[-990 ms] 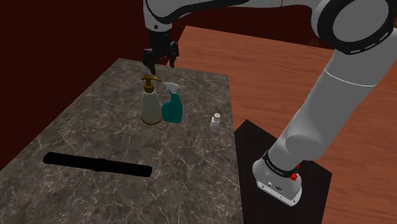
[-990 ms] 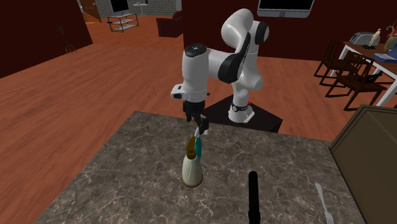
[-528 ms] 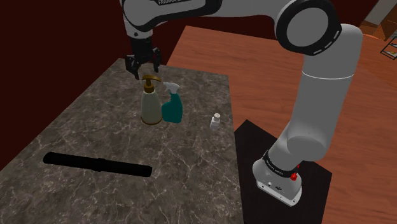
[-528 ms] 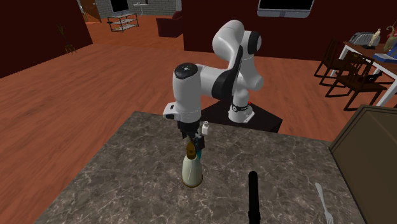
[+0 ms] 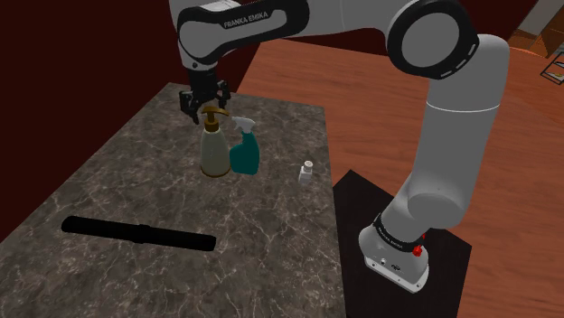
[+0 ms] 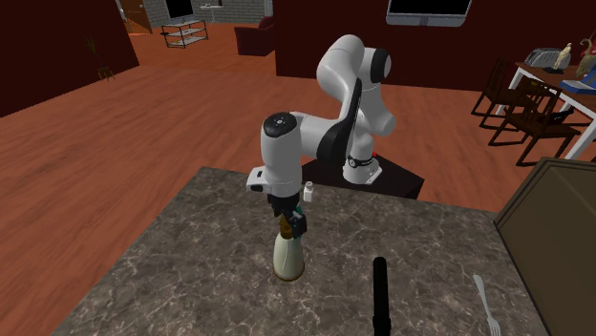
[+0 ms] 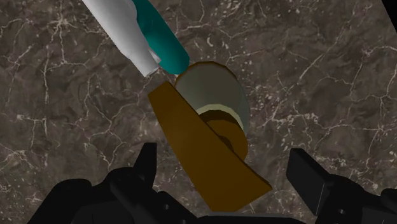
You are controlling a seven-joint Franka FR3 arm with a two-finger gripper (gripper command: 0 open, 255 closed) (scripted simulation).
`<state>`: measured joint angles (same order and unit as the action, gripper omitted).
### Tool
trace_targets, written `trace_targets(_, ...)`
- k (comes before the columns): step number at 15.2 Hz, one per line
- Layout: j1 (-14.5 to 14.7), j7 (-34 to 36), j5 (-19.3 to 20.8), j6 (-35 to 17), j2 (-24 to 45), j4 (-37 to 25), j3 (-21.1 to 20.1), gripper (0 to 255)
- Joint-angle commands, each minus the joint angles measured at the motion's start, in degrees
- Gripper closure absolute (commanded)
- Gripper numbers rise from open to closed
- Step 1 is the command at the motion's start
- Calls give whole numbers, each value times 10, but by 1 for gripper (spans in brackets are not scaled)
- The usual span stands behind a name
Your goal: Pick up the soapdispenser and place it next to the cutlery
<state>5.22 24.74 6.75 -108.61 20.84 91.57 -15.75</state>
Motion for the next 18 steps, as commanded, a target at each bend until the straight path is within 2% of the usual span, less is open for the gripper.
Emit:
trace_targets(1,0,0,0,-2,0,1,0,0)
trace_targets(6,0,0,0,-2,0,1,0,0)
trace_targets(7,0,0,0,-2,0,1,0,255)
trace_targets(16,0,0,0,-2,0,1,0,255)
trace_targets(18,0,-1,-1,12,-3,-9,0,255)
